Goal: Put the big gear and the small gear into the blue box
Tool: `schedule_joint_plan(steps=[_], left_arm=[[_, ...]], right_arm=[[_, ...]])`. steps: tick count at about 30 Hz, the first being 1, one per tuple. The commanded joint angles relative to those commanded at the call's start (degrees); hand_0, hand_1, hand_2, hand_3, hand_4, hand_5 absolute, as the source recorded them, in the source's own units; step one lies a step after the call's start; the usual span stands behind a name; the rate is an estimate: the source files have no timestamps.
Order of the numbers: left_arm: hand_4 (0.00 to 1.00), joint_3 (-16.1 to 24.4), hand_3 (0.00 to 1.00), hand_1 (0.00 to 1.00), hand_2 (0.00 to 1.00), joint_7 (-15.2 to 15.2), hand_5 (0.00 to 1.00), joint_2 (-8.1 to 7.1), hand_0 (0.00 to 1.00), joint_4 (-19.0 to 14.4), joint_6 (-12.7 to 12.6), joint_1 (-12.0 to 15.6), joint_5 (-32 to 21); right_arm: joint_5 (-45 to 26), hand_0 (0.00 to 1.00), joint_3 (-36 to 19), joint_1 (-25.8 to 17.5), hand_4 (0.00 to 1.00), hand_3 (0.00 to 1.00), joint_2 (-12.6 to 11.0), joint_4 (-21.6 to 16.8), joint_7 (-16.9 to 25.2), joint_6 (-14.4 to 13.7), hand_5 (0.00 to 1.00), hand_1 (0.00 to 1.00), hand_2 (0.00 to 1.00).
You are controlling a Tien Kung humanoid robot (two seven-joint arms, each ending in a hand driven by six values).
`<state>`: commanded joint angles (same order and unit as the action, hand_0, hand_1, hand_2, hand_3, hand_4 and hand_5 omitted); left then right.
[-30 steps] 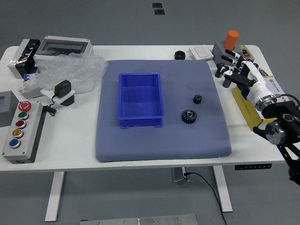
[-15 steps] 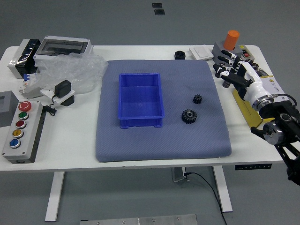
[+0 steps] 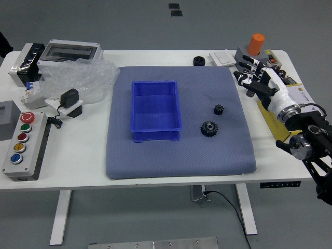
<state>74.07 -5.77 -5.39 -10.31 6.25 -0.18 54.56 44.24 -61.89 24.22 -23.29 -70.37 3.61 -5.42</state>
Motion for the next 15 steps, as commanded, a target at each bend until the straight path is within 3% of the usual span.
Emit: schedule_joint_plan(steps=[15], left_arm=[[0.584, 0.7, 0.845, 0.8, 0.801, 0.22, 0.059, 0.44, 0.851, 0.0, 0.0, 0.09, -0.14]], right_arm=[[-0.2, 0.823, -1.0, -0.22, 0.722, 0.886, -0.17, 0.06, 0.11, 0.04, 0.118, 0.746, 0.872]])
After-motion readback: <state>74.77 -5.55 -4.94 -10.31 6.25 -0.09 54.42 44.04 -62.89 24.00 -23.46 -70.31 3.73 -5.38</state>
